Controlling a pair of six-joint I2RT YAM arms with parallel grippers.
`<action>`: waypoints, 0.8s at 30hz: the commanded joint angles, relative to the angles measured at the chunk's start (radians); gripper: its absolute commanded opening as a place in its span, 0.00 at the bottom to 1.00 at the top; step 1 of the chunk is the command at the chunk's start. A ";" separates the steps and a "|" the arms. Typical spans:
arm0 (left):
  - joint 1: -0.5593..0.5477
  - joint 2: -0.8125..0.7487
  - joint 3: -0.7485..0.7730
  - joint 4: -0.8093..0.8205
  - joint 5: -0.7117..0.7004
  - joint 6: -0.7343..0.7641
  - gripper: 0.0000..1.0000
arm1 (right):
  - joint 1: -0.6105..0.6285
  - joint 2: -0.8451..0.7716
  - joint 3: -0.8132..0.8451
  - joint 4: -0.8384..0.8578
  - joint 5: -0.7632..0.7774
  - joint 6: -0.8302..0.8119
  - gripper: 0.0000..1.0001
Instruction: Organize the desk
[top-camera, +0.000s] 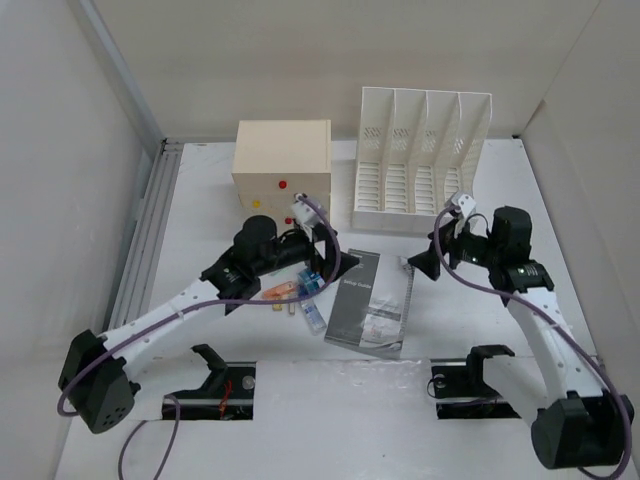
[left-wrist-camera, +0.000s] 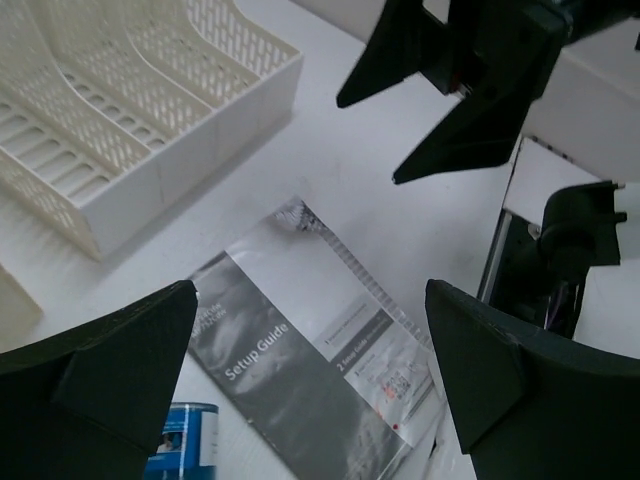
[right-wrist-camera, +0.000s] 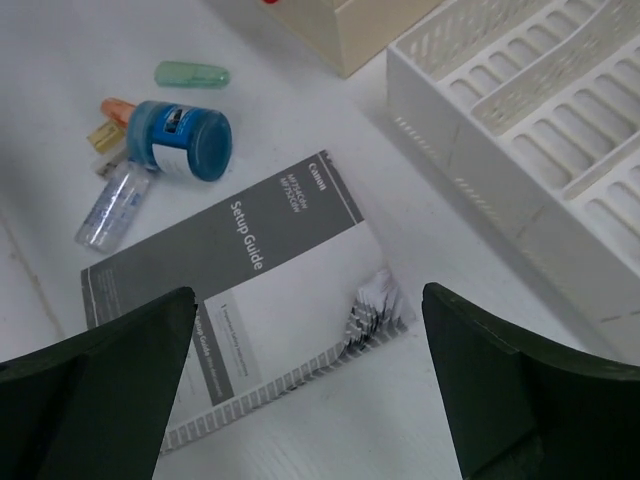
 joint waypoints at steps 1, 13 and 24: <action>-0.064 0.042 -0.024 0.059 -0.074 0.033 0.94 | -0.004 0.103 0.004 0.063 -0.063 0.062 1.00; -0.140 0.286 -0.014 0.086 -0.232 -0.021 0.73 | -0.004 0.406 0.013 0.116 0.109 0.183 1.00; -0.184 0.456 0.016 0.076 -0.259 -0.072 0.64 | -0.004 0.520 -0.007 0.125 0.157 0.233 0.96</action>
